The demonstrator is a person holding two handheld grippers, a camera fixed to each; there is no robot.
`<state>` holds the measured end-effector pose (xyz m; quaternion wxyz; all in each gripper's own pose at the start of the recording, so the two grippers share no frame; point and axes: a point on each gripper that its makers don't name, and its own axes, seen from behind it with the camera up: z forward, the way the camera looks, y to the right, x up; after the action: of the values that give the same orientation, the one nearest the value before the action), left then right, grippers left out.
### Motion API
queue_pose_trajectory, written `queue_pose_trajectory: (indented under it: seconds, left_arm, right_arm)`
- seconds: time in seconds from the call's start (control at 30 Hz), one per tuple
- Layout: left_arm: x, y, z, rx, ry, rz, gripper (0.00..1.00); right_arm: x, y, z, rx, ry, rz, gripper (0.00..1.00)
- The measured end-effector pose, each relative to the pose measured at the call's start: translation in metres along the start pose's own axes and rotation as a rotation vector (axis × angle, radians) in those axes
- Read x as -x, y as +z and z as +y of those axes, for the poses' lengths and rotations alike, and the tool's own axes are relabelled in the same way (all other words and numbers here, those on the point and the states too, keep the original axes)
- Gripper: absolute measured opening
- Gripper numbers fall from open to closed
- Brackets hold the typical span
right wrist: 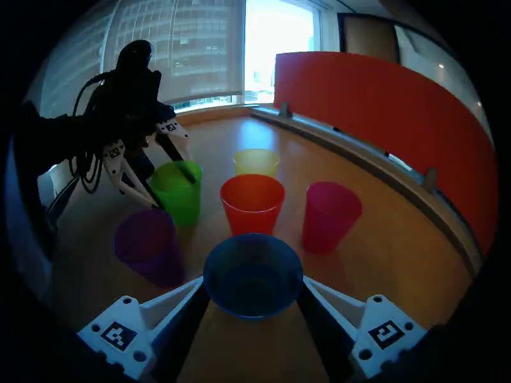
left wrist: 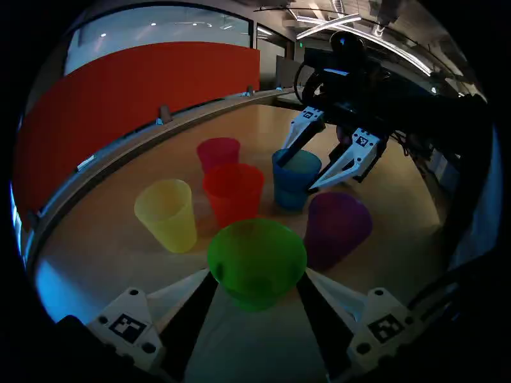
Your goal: Pour water
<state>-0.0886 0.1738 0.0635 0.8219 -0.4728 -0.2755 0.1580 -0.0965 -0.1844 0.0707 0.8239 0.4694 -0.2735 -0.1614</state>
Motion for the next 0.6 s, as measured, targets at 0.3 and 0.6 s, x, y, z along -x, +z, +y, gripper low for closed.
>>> queue_pose_trajectory:
  seconds: [0.3,0.6]
  left_arm:
    - [-0.014,-0.008,-0.001,-0.017,-0.011,0.040,0.83]
    - [-0.041,-0.022,-0.012,-0.076,-0.035,0.108,0.83]
  right_arm:
    - [-0.011,-0.008,0.001,0.018,0.000,0.030,0.90]
    - [-0.042,-0.026,0.006,0.053,0.021,0.100,0.89]
